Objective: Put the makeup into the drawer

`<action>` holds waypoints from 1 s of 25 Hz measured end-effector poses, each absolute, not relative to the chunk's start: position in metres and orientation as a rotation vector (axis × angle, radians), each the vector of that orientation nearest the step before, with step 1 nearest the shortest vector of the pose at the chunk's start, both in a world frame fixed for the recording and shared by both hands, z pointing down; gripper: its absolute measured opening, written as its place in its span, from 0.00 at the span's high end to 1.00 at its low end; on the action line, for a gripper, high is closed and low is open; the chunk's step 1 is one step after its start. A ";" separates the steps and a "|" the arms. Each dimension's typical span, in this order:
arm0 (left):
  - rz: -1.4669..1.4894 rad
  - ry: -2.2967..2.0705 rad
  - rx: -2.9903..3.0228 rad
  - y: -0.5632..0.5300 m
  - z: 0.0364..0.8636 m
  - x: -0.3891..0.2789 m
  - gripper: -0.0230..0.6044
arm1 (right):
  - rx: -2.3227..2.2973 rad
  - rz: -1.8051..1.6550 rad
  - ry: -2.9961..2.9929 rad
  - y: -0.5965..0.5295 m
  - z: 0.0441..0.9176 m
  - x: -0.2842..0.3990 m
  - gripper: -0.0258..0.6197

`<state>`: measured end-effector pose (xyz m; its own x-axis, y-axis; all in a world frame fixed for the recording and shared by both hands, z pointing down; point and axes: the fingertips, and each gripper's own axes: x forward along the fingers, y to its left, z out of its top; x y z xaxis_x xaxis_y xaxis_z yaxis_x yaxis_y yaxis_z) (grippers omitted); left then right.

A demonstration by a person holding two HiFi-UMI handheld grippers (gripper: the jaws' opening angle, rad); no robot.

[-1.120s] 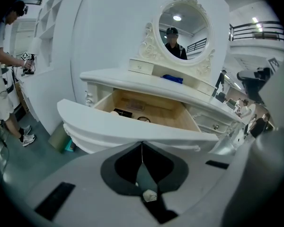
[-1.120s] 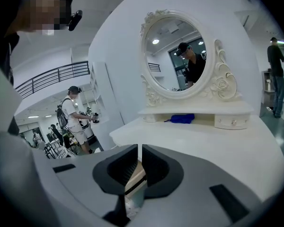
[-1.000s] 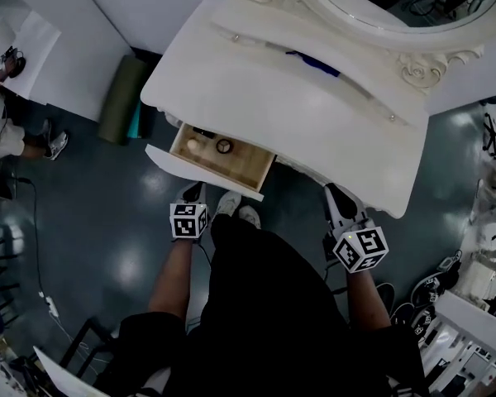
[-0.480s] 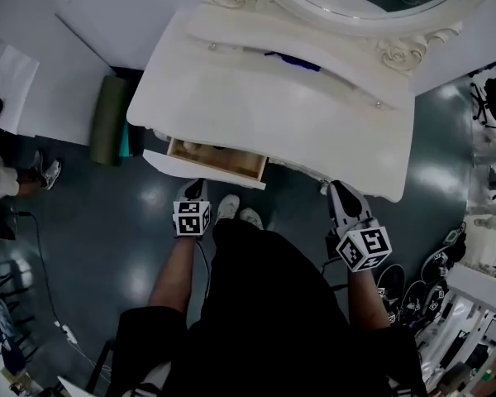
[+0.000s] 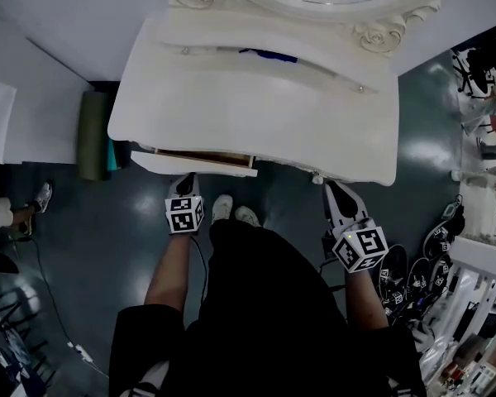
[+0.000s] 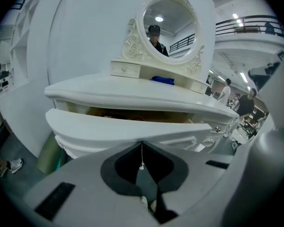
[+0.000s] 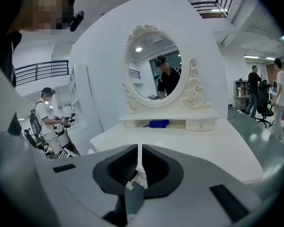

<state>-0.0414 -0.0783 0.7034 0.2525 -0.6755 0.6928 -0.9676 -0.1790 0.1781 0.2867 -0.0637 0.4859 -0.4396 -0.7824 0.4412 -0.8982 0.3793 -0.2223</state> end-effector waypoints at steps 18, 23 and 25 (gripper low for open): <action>0.623 -1.475 2.022 -0.116 0.708 -0.035 0.93 | 1.588 0.647 -2.285 -0.064 0.489 0.293 0.89; 0.620 -1.444 2.054 -0.127 0.709 -0.033 0.93 | 1.588 0.653 -2.270 -0.072 0.493 0.282 0.89; 0.617 -1.435 2.063 -0.132 0.710 -0.033 0.93 | 1.589 0.653 -2.267 -0.076 0.493 0.277 0.89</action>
<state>-0.0328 -0.1317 0.7099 0.3259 -0.6924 0.6438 -0.9435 -0.2816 0.1747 0.2770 -0.0759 0.4934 -0.3459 -0.8036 0.4844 -0.9381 0.2866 -0.1944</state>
